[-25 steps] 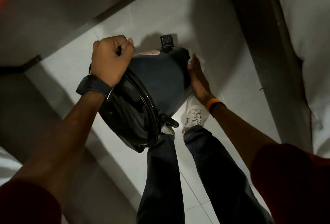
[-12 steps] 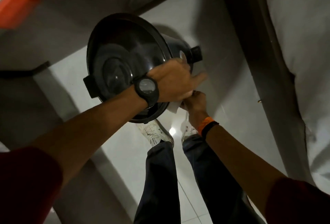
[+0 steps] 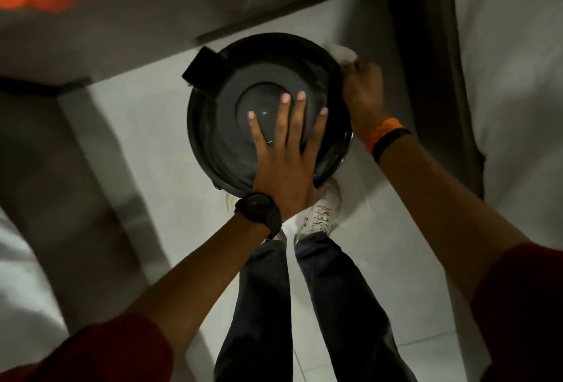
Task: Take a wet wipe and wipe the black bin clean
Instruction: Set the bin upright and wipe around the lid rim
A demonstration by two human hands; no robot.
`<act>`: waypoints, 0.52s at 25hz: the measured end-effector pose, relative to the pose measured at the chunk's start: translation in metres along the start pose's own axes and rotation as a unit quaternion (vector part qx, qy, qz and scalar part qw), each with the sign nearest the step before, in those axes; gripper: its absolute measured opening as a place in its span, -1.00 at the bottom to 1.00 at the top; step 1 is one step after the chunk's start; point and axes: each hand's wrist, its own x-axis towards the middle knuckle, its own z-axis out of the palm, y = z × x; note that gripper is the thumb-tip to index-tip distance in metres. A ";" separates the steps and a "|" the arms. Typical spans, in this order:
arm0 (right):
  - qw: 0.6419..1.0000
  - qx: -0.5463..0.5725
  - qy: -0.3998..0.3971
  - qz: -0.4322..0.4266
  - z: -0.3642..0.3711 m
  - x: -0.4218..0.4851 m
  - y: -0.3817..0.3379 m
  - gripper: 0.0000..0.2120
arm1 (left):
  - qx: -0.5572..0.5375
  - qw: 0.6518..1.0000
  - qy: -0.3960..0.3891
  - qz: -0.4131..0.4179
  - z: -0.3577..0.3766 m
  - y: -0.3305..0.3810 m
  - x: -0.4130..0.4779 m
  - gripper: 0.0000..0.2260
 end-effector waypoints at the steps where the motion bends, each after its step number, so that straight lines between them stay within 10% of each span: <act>1: 0.999 -0.040 0.006 -0.008 0.003 0.002 0.000 -0.69 | 0.018 0.999 -0.010 0.036 0.002 -0.002 -0.001 0.09; 13: 0.992 -0.057 0.074 0.079 0.021 -0.058 0.036 -0.70 | 0.075 0.981 -0.064 0.169 0.020 -0.067 -0.055 0.16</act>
